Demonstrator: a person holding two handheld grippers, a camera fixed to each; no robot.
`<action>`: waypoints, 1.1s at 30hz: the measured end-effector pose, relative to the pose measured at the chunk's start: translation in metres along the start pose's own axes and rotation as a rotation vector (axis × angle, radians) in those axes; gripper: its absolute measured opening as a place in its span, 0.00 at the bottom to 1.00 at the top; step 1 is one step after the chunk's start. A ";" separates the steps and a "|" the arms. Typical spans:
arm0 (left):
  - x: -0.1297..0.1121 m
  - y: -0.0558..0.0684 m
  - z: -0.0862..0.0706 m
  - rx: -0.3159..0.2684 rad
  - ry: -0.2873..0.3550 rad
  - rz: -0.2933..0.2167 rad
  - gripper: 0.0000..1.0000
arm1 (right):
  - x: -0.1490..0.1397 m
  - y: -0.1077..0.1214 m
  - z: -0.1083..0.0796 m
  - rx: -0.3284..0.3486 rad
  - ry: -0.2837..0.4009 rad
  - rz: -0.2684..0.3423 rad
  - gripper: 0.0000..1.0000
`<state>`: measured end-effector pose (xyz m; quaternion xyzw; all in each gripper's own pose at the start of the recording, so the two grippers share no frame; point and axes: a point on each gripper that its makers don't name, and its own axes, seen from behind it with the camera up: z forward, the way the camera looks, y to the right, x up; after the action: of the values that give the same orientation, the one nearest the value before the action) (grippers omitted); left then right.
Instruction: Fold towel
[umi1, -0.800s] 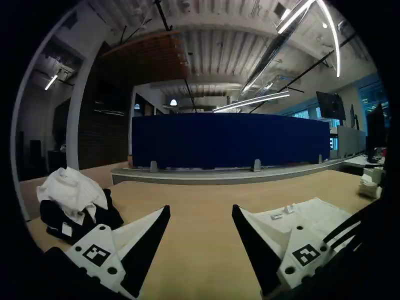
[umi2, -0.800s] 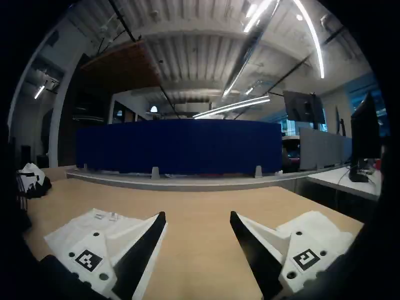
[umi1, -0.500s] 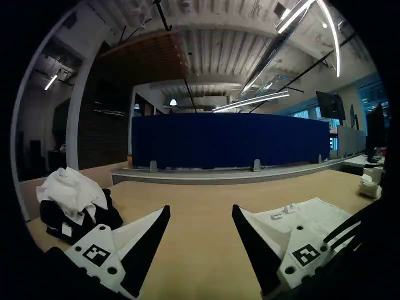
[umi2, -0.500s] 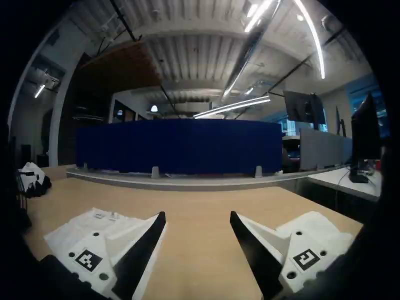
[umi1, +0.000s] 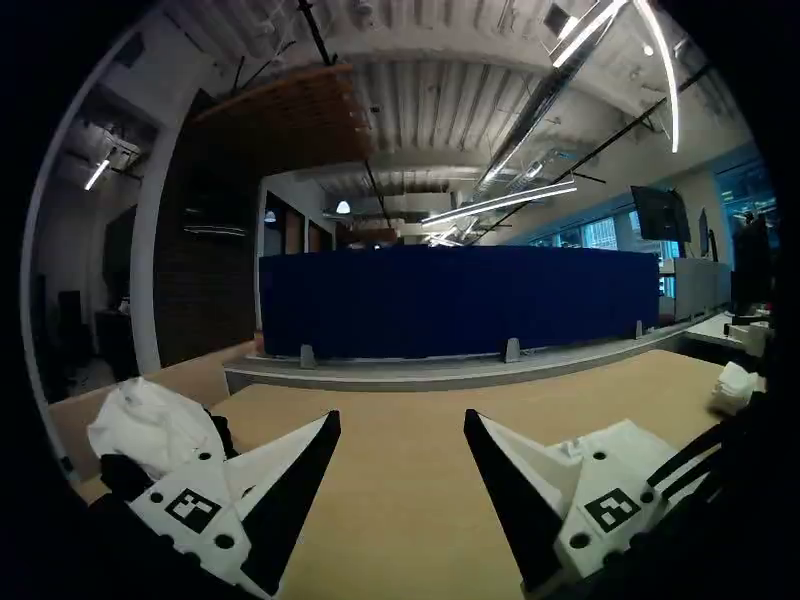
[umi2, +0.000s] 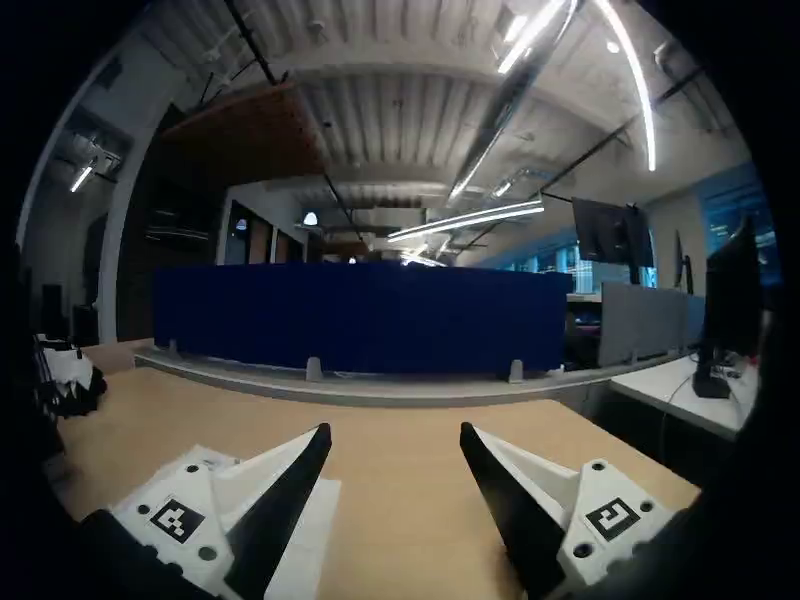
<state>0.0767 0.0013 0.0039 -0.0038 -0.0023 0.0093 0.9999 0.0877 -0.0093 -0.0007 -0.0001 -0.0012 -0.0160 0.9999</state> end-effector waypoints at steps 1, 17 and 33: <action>0.009 0.000 0.000 -0.002 0.000 -0.002 0.91 | 0.009 -0.001 0.000 0.000 0.000 -0.001 1.00; 0.118 -0.007 -0.004 -0.014 -0.045 0.003 0.91 | 0.117 -0.009 -0.003 -0.005 -0.013 -0.005 1.00; 0.116 0.056 -0.010 -0.318 -0.205 0.100 0.92 | 0.102 -0.062 -0.009 0.255 -0.225 -0.138 1.00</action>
<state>0.1917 0.0593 -0.0058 -0.1608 -0.1055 0.0587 0.9796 0.1872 -0.0749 -0.0098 0.1251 -0.1150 -0.0844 0.9818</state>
